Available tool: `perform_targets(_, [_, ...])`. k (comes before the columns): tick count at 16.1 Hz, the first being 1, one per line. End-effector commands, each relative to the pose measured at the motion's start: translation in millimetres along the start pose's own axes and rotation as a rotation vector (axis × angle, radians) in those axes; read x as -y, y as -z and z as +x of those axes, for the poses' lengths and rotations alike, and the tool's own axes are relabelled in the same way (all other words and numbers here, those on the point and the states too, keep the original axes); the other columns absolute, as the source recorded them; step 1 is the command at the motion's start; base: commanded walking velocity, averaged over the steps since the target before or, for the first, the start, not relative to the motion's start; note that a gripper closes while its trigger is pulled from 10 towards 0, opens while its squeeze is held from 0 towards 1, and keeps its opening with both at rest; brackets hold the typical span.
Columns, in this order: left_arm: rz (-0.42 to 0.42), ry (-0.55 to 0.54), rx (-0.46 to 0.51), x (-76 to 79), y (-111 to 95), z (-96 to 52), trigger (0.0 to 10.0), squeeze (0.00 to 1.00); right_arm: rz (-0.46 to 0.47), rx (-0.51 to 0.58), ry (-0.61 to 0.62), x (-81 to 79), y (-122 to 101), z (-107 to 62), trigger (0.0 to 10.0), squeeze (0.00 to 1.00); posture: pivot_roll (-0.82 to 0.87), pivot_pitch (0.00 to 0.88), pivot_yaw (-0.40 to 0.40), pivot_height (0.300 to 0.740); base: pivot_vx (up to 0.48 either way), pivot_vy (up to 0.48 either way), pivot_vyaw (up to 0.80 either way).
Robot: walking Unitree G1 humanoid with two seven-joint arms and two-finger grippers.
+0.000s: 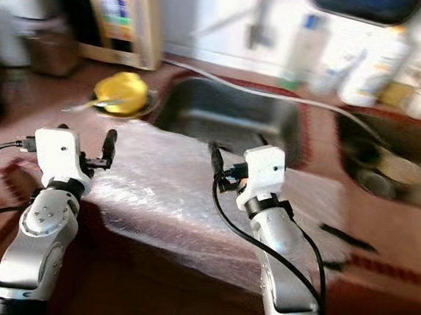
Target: Kitchen organization
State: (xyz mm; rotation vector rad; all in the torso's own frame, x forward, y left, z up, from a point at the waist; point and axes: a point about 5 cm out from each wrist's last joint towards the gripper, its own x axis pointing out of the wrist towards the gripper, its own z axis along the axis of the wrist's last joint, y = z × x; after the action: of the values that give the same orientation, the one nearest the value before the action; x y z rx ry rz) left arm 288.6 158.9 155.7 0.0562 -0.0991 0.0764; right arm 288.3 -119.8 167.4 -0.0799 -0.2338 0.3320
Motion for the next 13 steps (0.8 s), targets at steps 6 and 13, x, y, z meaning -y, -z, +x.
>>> perform_targets(6, [-0.012, 0.086, -0.011, 10.2, 1, -2.3, 10.0, 0.0, 0.024, 0.005, 0.036, 5.8, 0, -0.9, 10.0, 0.0, -0.02, 0.048, -0.01, 0.74, 0.0, 0.0, 0.25])
perform_targets(13, [-0.037, 0.188, -0.024, 23.9, 3, -3.8, 10.0, 0.0, 0.021, -0.006, 0.063, 12.1, 1, -0.5, 10.0, 0.0, -0.02, 0.046, -0.016, 0.74, 0.0, 0.0, -0.11])
